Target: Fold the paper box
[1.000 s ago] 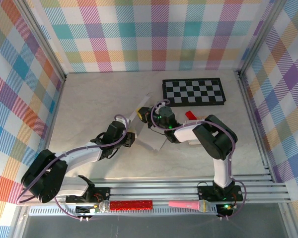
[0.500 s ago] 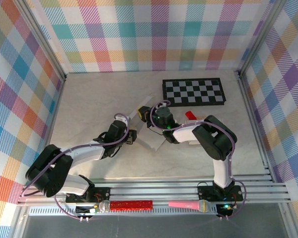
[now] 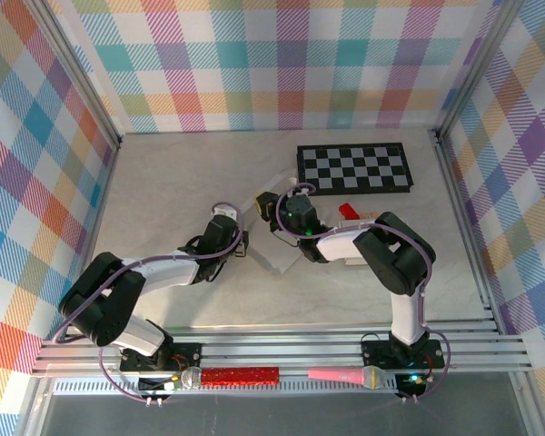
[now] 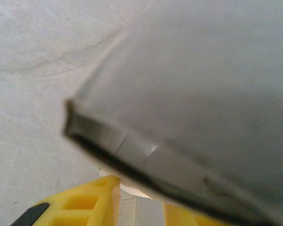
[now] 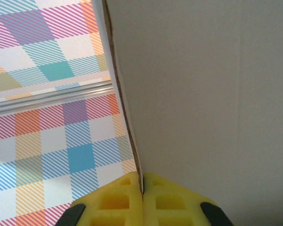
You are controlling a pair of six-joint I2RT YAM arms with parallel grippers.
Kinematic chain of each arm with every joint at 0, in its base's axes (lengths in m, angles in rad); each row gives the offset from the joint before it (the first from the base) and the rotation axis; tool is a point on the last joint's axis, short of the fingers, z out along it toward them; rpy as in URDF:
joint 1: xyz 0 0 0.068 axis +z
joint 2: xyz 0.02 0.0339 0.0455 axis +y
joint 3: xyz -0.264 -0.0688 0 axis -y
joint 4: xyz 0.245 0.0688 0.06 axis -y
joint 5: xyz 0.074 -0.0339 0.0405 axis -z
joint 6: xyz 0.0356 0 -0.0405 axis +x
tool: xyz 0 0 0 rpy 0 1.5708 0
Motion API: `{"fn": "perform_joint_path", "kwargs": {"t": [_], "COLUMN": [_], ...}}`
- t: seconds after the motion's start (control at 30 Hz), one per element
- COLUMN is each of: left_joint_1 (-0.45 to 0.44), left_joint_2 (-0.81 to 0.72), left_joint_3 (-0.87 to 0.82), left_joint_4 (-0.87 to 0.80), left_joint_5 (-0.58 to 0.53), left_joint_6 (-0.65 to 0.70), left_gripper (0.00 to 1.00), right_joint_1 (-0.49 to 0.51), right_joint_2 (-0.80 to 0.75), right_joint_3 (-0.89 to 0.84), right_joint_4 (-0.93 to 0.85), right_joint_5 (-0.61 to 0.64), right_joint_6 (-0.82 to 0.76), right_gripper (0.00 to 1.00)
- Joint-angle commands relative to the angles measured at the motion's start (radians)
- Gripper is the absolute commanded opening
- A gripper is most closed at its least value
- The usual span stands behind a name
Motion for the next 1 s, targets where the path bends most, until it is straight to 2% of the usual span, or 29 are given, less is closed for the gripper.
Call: {"fn": "perform_joint_path", "kwargs": {"t": [0.0, 0.5, 0.67, 0.8, 0.97], "left_joint_1": [-0.006, -0.006, -0.009, -0.009, -0.009], "left_joint_2": [0.02, 0.118, 0.125, 0.134, 0.147], "left_joint_3": [0.065, 0.131, 0.157, 0.17, 0.182], "left_joint_4": [0.102, 0.132, 0.131, 0.128, 0.117], "left_joint_5": [-0.025, -0.084, -0.126, -0.137, -0.136], "left_joint_6": [-0.007, -0.056, -0.049, -0.03, -0.02], "left_gripper": [0.29, 0.24, 0.3, 0.3, 0.22], "right_joint_1": [0.053, 0.073, 0.074, 0.074, 0.074], "right_joint_2": [0.019, 0.053, 0.047, 0.045, 0.038], "right_joint_3": [-0.009, 0.004, 0.007, 0.006, 0.003], "right_joint_4": [-0.092, -0.097, -0.117, -0.128, -0.142], "right_joint_5": [-0.088, -0.081, -0.076, -0.073, -0.073], "right_joint_6": [0.008, 0.052, 0.06, 0.068, 0.077], "right_gripper": [0.0, 0.0, 0.0, 0.0, 0.0]}}
